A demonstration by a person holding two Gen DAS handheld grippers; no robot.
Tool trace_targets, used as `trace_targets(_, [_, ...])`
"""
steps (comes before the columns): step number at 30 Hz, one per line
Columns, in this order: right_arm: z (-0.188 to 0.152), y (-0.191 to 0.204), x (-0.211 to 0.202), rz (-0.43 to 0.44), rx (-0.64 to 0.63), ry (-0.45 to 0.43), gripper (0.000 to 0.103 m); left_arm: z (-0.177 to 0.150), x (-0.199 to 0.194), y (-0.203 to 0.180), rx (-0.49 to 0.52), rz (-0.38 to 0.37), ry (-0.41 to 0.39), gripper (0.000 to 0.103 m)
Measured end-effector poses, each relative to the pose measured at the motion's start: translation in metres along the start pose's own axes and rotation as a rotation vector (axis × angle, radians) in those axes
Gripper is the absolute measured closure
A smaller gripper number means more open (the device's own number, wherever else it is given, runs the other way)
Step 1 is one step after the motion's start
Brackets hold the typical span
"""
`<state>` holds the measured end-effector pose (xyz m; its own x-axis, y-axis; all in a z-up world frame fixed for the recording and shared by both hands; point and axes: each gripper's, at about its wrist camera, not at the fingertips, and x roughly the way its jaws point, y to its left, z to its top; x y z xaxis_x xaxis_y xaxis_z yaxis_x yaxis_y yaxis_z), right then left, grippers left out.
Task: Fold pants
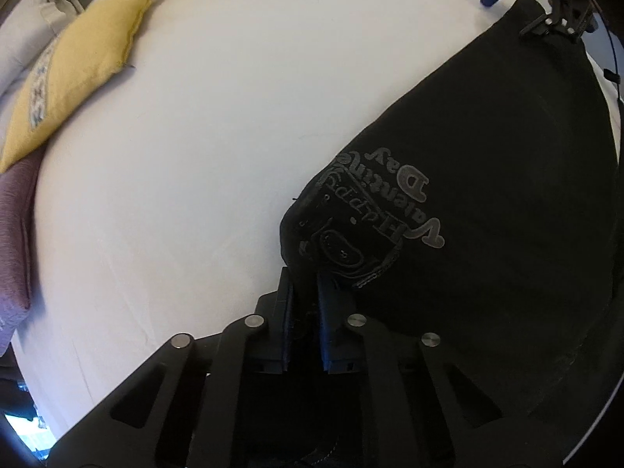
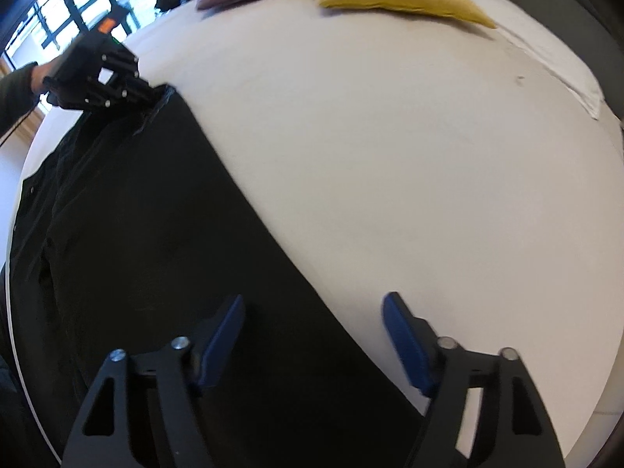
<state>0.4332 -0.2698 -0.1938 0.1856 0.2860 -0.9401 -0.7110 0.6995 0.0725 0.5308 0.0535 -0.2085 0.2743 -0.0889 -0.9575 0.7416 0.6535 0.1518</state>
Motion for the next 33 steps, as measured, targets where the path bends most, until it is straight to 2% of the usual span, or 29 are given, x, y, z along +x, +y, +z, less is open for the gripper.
trace_targets(5, [0.010, -0.003, 0.017, -0.023, -0.009, 0.029, 0.029, -0.009, -0.028, -0.002, 0.005, 0.058, -0.104, 0.095])
trace_targets(8, [0.009, -0.002, 0.020, -0.026, -0.028, 0.032, 0.030, -0.009, -0.041, -0.012, 0.045, 0.112, -0.146, 0.096])
trace_targets(10, [0.010, 0.000, 0.020, -0.024, -0.039, 0.041, 0.035, -0.007, -0.043, -0.015, 0.057, 0.150, -0.174, 0.096])
trace_targets(15, [0.013, 0.010, 0.018, 0.006, -0.091, 0.060, 0.069, -0.017, -0.063, -0.033, 0.068, 0.221, -0.252, 0.096])
trace_targets(20, [0.017, 0.019, 0.016, -0.020, -0.130, 0.081, 0.094, -0.029, -0.080, -0.044, 0.072, 0.246, -0.295, 0.096])
trace_targets(26, [0.015, 0.036, -0.002, -0.100, -0.180, 0.066, 0.097, -0.048, -0.110, -0.060, 0.065, 0.271, -0.325, 0.096])
trace_targets(33, [-0.001, 0.065, -0.054, -0.175, -0.197, -0.025, 0.097, -0.069, -0.158, -0.080, 0.043, 0.300, -0.380, 0.096])
